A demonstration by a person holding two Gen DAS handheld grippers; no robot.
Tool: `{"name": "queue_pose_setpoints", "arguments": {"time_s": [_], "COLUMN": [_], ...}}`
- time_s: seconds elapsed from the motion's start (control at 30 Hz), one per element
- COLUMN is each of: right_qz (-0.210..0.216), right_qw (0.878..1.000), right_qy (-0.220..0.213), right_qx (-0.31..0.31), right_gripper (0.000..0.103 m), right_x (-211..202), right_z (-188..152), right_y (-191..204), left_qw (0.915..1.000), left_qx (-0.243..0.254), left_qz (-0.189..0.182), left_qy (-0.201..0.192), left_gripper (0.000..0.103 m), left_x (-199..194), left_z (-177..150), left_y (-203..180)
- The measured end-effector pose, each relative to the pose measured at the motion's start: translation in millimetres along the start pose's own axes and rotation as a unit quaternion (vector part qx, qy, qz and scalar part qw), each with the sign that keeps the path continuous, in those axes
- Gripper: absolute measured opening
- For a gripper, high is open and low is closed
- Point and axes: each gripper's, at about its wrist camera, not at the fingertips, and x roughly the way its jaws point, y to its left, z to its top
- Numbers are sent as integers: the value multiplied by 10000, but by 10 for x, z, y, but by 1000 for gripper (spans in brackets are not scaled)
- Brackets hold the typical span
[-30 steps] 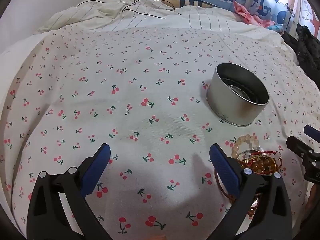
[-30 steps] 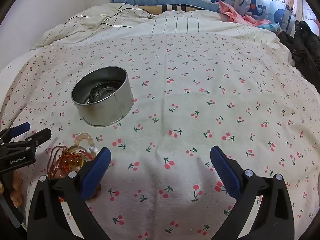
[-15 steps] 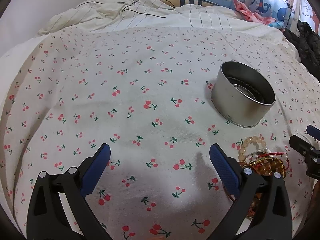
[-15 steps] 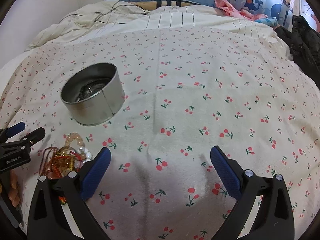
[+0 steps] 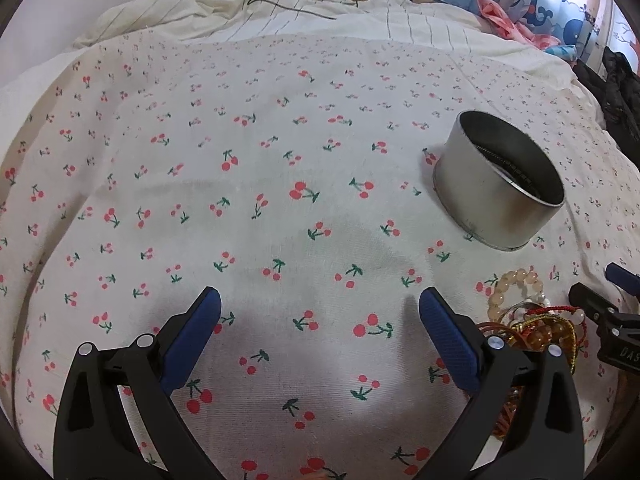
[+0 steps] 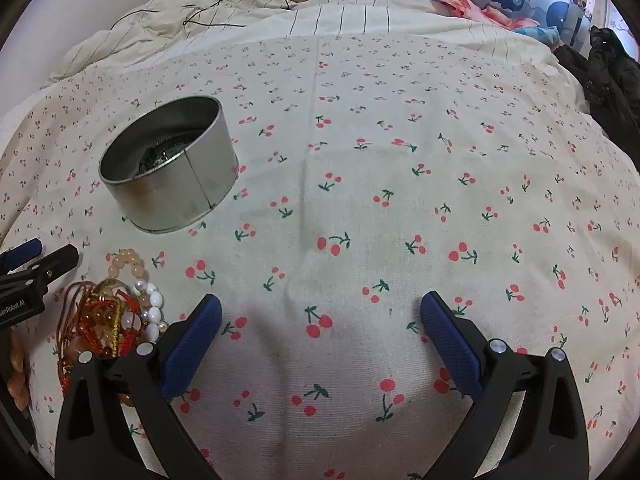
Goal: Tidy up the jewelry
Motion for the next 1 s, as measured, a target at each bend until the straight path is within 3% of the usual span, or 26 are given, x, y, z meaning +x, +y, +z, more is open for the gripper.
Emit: {"name": "queue_pose_setpoints", "arguments": {"time_s": [0.4,1.0], "right_qz": [-238,-204], "right_qw": [9996,9997], "right_qy": [-57,-72], "right_qx": [-165,-126], "right_gripper": [96,96], "right_x": [42,32], "right_z": [-56,-77], "right_y": [87,94], "left_qw": [9999,9999], "left_qx": [-20,-47], "left_qz": [-19,-60], "left_qy": [118,81], "left_gripper": [96,96], "left_x": [79,90], "left_z": [-49,-52], "left_y": [-2,20]}}
